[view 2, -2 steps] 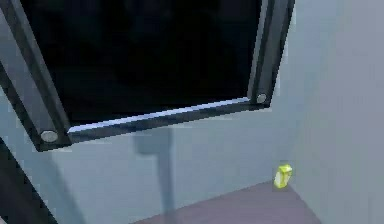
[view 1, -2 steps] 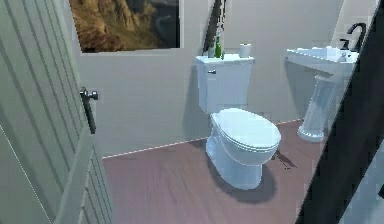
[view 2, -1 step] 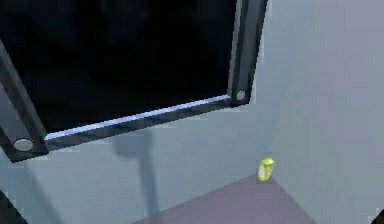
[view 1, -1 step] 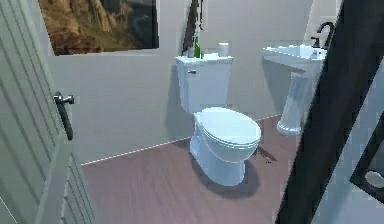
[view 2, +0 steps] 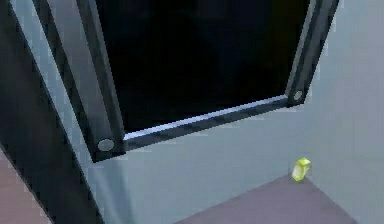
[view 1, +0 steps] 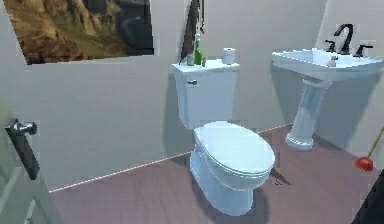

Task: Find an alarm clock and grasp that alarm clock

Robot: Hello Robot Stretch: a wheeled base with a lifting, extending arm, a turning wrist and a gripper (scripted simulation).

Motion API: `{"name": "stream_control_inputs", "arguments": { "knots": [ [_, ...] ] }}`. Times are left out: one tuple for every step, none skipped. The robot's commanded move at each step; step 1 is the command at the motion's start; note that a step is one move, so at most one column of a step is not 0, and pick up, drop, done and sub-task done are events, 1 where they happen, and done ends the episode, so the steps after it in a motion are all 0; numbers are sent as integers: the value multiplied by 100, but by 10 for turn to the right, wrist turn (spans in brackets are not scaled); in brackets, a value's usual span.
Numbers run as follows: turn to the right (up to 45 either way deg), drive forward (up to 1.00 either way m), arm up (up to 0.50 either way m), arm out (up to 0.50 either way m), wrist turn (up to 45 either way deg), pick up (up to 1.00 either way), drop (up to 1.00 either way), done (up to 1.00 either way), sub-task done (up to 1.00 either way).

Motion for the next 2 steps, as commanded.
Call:
{"name": "stream_control_inputs", "arguments": {
  "knots": [
    [-90, 0, 0, 0, 0, 0, 0, 0, 0],
    [0, 30, 0, 0, 0, 0, 0, 0, 0]
  ]
}}
